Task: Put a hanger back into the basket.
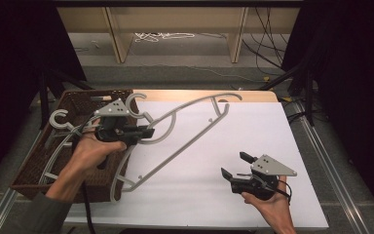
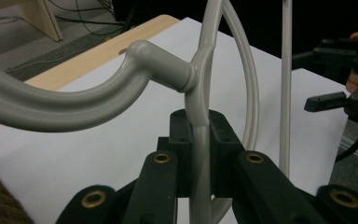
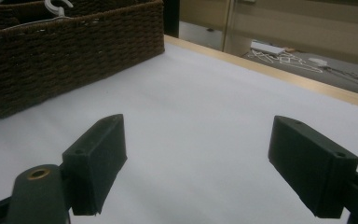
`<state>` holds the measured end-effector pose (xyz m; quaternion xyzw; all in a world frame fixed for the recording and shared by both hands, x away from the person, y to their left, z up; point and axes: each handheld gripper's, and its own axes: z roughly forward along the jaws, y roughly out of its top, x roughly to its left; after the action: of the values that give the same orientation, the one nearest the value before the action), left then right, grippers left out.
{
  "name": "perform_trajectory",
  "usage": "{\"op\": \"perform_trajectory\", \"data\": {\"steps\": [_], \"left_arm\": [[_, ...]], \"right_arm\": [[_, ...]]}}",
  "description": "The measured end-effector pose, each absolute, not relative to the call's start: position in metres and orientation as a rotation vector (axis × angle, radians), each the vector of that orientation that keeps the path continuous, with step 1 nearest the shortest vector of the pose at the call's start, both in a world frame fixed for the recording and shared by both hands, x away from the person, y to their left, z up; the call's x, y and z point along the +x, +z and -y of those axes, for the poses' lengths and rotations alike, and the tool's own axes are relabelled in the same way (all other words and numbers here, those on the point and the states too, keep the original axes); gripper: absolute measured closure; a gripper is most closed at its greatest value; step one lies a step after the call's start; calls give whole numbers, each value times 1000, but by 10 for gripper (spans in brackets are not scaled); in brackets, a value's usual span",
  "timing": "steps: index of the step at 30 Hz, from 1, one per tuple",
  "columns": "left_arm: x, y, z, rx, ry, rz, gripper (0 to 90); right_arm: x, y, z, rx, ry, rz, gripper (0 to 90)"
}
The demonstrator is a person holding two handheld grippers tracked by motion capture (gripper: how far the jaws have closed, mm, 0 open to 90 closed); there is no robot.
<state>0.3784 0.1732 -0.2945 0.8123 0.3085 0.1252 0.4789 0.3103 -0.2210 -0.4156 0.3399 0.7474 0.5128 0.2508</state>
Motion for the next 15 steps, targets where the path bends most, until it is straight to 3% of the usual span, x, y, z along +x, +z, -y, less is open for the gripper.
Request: {"op": "perform_trajectory", "data": {"steps": [15], "left_arm": [[397, -273, -224, 1961, 449, -874, 818]], "right_arm": [[308, -419, 222, 947, 1399, -2058, 189]]}}
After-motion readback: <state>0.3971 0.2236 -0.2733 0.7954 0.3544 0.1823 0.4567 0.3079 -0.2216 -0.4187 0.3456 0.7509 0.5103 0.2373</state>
